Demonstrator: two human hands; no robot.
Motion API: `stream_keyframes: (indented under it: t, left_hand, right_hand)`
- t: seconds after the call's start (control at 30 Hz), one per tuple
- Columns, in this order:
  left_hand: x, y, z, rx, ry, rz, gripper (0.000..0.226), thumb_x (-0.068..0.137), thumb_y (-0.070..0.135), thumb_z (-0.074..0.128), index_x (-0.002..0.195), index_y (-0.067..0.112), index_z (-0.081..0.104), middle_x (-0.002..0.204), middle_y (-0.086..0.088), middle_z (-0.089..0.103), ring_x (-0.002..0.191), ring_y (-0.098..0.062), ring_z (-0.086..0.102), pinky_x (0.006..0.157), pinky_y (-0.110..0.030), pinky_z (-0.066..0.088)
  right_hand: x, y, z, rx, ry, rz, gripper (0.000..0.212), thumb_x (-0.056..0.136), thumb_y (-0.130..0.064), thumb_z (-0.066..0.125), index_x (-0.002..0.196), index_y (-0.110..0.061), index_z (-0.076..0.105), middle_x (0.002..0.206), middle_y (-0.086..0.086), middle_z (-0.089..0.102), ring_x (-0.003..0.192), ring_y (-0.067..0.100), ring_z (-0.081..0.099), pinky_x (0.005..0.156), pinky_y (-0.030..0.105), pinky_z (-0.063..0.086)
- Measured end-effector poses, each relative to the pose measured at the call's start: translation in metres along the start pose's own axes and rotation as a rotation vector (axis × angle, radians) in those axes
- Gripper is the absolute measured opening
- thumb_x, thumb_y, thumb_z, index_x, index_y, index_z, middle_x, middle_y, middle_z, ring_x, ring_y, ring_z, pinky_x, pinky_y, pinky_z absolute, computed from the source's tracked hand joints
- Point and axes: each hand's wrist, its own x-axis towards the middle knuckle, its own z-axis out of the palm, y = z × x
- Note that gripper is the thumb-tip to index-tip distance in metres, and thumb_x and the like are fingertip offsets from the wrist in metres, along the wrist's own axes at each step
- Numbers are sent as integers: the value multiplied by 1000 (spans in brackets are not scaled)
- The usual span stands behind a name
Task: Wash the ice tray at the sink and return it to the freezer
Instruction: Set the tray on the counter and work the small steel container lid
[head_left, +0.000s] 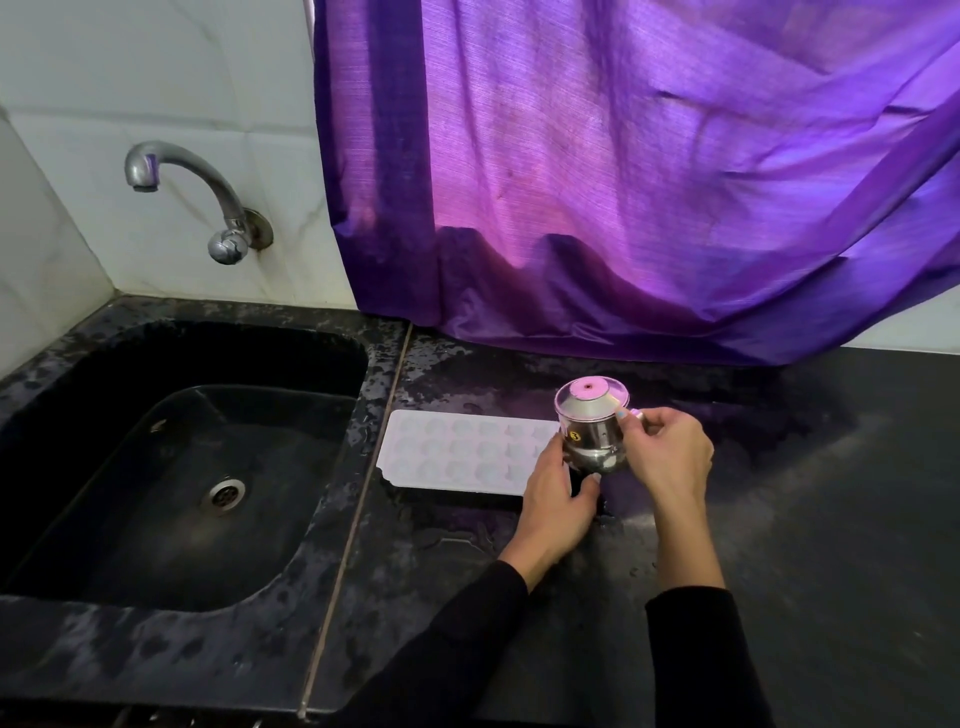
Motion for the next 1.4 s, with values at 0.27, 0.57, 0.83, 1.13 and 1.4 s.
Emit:
stream_keyframes:
  t: [0.27, 0.57, 0.83, 1.13, 1.4]
  left_hand:
    - [-1, 5, -9, 26, 20, 2, 51, 91, 13, 56, 139, 17, 39, 127, 8, 45, 115, -2, 42, 94, -14, 30]
    - [1, -2, -20, 8, -13, -21, 49, 91, 13, 57, 138, 14, 42, 135, -2, 50, 128, -14, 44, 96, -16, 31]
    - [-1, -5, -26, -2, -46, -44, 48, 91, 14, 56, 137, 16, 44, 134, -2, 51, 126, -13, 46, 93, -14, 32]
    - [-2, -2, -30, -14, -34, -18, 48, 92, 14, 56, 138, 17, 43, 136, 0, 48, 126, -10, 44, 94, -14, 30]
    - [-6, -1, -35, -31, 34, -5, 55, 91, 11, 55, 142, 19, 37, 137, 3, 43, 126, -9, 42, 96, -14, 30]
  right_hand:
    - [-1, -20, 3, -14, 15, -56, 20, 86, -31, 66, 90, -12, 71, 88, 9, 72, 94, 30, 63, 89, 41, 47]
    - [-8, -32, 11, -84, 15, -71, 21, 87, -31, 66, 89, -10, 71, 88, 10, 71, 91, 29, 62, 77, 32, 41]
    - [-14, -32, 16, -98, 22, -65, 24, 87, -32, 66, 94, -9, 71, 93, 12, 72, 96, 32, 63, 84, 37, 44]
    - [-16, -29, 15, -47, 40, -8, 26, 86, -34, 66, 94, -10, 71, 95, 11, 72, 98, 32, 62, 86, 36, 44]
    - [-17, -31, 17, 12, 21, 27, 21, 85, -34, 67, 88, -13, 70, 83, 4, 70, 94, 28, 64, 88, 36, 47]
